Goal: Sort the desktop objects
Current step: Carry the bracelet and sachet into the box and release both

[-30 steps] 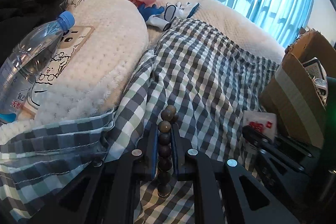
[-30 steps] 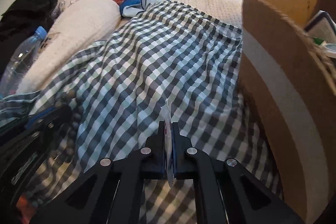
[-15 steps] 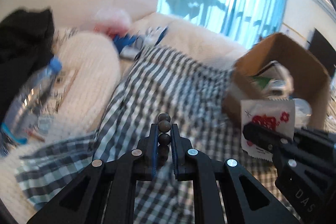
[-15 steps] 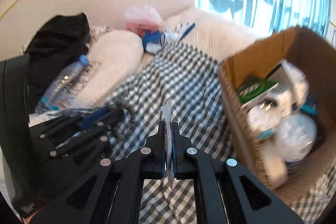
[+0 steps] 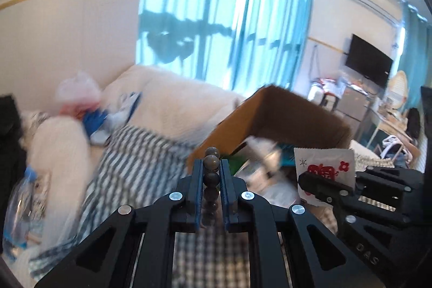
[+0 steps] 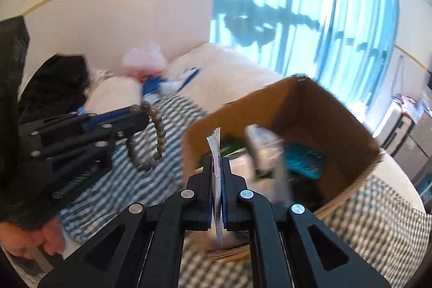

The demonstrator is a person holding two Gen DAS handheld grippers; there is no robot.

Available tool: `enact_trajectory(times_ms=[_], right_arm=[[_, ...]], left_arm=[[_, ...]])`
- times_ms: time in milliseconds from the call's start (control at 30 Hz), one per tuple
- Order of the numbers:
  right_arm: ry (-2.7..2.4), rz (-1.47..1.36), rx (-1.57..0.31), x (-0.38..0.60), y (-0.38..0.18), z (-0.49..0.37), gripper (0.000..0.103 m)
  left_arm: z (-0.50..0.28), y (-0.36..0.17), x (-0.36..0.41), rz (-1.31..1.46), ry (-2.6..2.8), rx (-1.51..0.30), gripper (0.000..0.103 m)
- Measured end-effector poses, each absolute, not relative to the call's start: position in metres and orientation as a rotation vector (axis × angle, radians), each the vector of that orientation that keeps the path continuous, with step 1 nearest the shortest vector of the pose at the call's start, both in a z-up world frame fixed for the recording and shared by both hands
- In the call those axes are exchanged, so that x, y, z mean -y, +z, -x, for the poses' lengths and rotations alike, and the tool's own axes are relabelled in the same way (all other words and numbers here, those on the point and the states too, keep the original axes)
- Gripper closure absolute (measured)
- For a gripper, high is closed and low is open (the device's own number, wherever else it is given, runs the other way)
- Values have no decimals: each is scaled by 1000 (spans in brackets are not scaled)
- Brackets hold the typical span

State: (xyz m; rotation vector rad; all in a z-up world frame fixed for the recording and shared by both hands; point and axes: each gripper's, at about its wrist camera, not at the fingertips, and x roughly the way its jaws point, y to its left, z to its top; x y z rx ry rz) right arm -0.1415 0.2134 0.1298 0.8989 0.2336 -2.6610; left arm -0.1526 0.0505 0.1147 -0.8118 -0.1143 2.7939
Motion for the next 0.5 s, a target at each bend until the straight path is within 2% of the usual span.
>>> enact_trajectory(times_ms=[133,367,400,433,467,500], right_arm=[[-2716,-927,-162,-250,122,182,99],[-2779,-951,-106,-290,112,242,99],[-2789,-952,-104,-293,113,245,94],[-2808,-950,-109,-297,114,250,74],[-2837,-951,-117,-300,115,251,65],[-2852,-950,-116,-305,115,250,62]], left_arm=[[188,124,-92,820,2688,136,92],[250,104,-154,844,2657,42,92],[260,101,-160,855,2651,47,91],[267,100,-164,859,2650,54,88],[274,98,-168,868,2651,54,83],[280,98,-171,890,2655,40,65]])
